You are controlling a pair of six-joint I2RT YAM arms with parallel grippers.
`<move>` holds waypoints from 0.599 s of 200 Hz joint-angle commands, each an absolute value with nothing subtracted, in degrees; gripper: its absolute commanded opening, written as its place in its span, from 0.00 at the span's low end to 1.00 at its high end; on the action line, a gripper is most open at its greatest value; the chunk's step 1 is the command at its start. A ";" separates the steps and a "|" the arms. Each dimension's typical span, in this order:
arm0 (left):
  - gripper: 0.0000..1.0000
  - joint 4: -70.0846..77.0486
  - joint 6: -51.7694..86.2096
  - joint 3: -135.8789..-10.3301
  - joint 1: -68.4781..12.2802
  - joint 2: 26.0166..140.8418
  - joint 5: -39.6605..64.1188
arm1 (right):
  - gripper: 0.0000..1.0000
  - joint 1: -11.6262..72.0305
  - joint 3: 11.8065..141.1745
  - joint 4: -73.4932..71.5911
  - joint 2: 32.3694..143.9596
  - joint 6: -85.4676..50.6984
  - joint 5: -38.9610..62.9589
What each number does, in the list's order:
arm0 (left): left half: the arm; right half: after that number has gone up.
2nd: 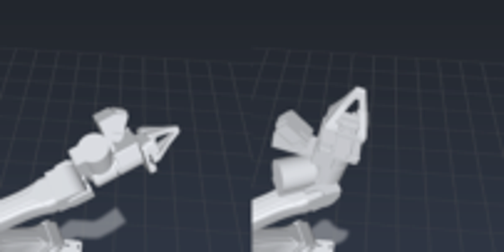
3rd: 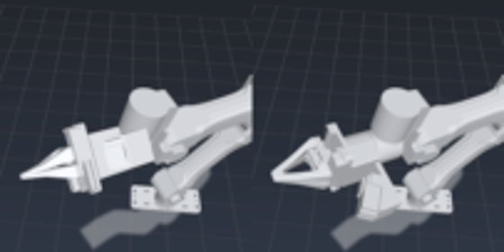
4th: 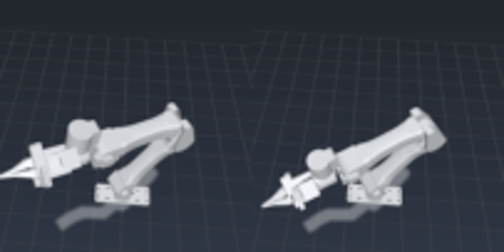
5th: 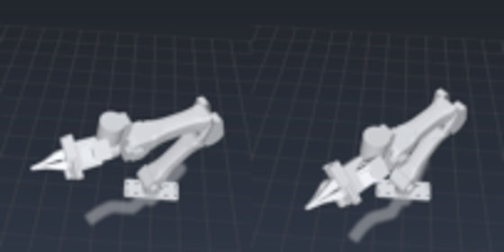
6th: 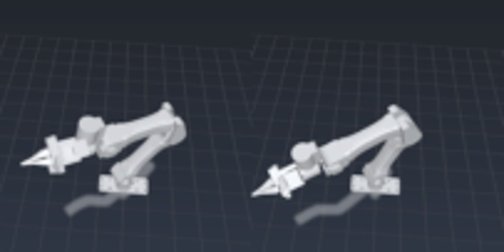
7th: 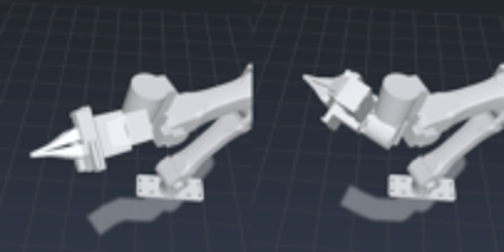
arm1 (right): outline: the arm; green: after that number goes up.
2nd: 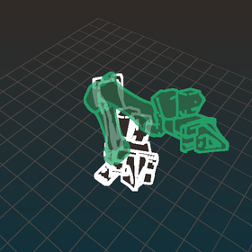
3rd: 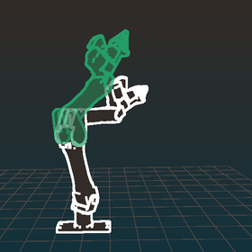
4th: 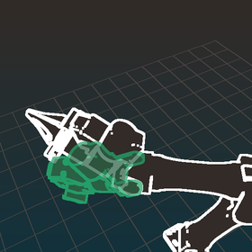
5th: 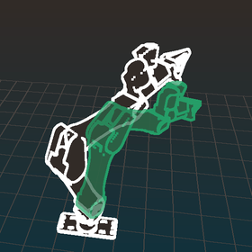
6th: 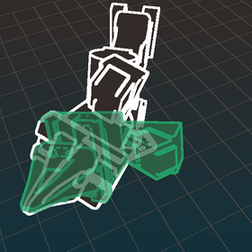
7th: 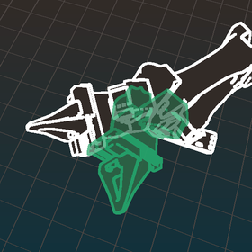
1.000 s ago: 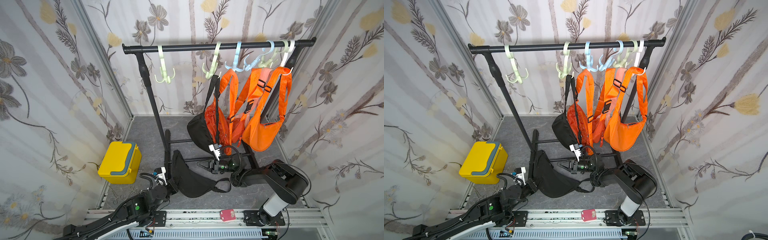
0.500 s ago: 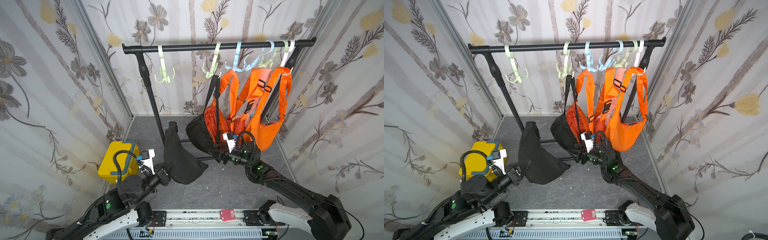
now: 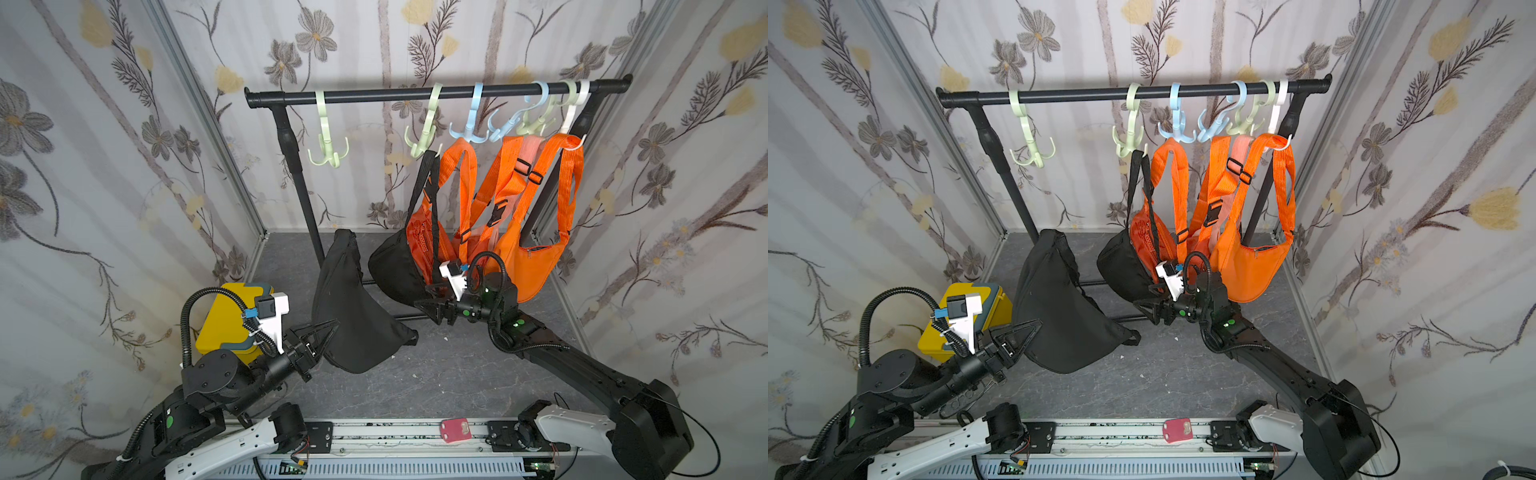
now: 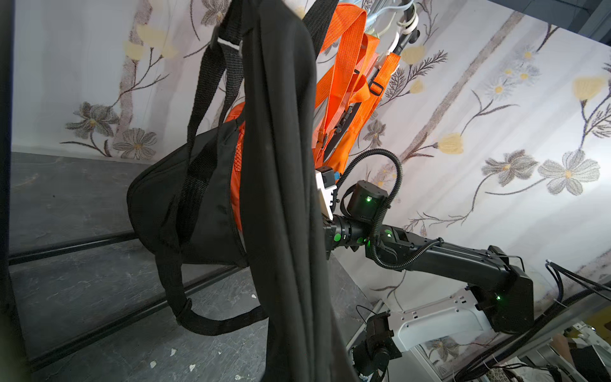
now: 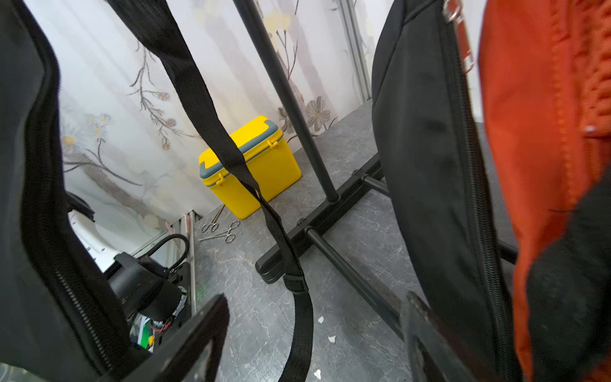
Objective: Hang the bag on a hook
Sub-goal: Pick up the bag from the center of the board.
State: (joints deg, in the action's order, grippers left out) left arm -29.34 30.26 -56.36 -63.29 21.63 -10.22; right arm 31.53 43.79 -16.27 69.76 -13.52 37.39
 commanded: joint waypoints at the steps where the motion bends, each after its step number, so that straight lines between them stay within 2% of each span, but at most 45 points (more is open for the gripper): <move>1: 0.00 -27.48 29.44 -57.44 -63.28 21.71 -7.63 | 0.82 31.61 46.14 -19.22 73.28 -12.02 46.60; 28: 0.00 -27.92 29.40 -58.65 -63.30 22.49 -6.78 | 0.83 32.37 49.29 -20.43 78.32 -12.29 51.50; 85: 0.00 -27.60 28.85 -60.33 -63.28 24.39 -4.66 | 0.89 36.67 57.71 -16.46 87.19 -7.61 53.64; 120: 0.00 -26.97 28.76 -60.80 -63.28 24.79 -4.05 | 0.85 38.52 61.75 -16.63 93.29 -7.39 55.19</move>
State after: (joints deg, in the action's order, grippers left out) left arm -29.30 29.54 -59.92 -63.29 24.60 -4.62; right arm 37.67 59.37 -16.84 90.06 -9.26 52.36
